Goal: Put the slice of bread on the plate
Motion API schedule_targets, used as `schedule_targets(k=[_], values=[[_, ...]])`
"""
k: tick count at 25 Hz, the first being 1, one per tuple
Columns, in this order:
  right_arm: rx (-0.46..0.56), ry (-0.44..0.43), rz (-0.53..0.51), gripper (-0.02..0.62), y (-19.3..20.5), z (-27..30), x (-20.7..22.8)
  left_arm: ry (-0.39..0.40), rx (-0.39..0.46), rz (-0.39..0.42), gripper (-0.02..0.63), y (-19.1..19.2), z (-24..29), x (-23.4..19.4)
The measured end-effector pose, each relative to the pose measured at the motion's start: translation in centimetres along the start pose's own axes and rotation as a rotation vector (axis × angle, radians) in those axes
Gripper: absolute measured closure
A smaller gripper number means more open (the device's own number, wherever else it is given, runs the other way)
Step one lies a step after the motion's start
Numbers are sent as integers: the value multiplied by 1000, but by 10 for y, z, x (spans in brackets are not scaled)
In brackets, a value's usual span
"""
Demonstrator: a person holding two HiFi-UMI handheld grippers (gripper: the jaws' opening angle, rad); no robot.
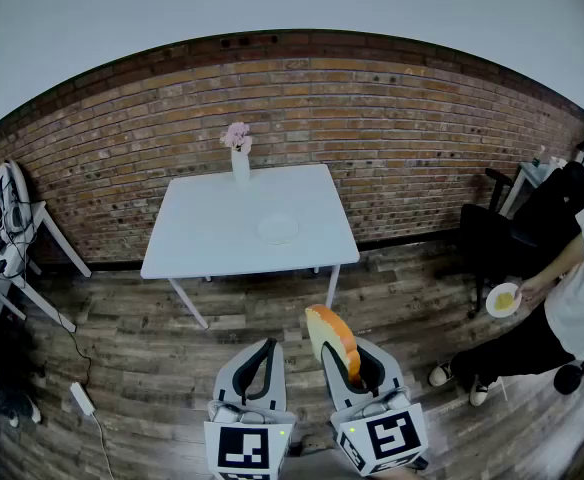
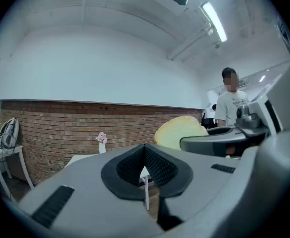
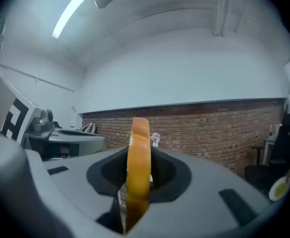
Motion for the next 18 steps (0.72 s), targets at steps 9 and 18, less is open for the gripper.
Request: schedule_targets(k=[9,18], values=[[10,2,-9,499,2,-4,21,-6,9,20,595,4,12,13],[25,-13,16,497,7,-6,41,-40,9,23,595,10,20,20]])
Point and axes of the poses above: the fingertips, and each gripper's own axes: z forward along the fingers, x to its right, y out of its underside, the point moved 4 cm from there along -z, backward along the fingers, and after that the axes turned 14 degrees about x, right-handed, at the moved point
